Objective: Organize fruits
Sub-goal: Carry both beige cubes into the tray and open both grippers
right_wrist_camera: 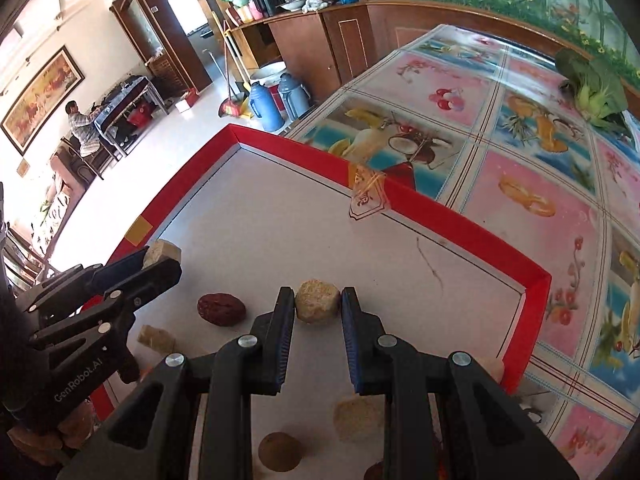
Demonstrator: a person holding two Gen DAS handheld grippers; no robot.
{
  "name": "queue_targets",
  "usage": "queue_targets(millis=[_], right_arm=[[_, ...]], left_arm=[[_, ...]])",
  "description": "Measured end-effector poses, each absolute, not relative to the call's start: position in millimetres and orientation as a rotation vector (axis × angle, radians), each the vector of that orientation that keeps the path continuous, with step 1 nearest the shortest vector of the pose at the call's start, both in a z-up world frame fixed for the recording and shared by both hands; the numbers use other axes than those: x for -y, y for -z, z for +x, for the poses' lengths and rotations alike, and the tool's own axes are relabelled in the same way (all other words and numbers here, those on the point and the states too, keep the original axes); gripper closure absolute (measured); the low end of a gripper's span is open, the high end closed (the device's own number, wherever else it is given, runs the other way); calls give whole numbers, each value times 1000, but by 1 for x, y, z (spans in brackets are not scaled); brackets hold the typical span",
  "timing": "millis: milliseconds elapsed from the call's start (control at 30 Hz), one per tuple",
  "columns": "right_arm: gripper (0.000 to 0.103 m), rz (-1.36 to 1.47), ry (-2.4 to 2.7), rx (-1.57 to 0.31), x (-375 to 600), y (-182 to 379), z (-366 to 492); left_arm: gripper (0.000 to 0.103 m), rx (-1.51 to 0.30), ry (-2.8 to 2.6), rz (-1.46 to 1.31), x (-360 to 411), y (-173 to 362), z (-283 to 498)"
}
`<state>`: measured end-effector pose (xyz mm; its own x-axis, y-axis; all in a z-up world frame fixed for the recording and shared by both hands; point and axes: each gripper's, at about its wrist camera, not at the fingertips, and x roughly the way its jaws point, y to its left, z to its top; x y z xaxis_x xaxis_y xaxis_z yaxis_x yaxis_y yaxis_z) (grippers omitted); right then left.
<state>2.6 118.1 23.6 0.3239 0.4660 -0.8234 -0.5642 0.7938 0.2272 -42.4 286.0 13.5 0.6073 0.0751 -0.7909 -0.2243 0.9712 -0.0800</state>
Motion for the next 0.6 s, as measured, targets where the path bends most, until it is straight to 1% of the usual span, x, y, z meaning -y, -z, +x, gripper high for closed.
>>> queue_targets(millis=[600], right_arm=[[80,-116,-673,-1024,-121,-23,2]], left_arm=[[74,-956,-183,-146,-282,-2,-38]])
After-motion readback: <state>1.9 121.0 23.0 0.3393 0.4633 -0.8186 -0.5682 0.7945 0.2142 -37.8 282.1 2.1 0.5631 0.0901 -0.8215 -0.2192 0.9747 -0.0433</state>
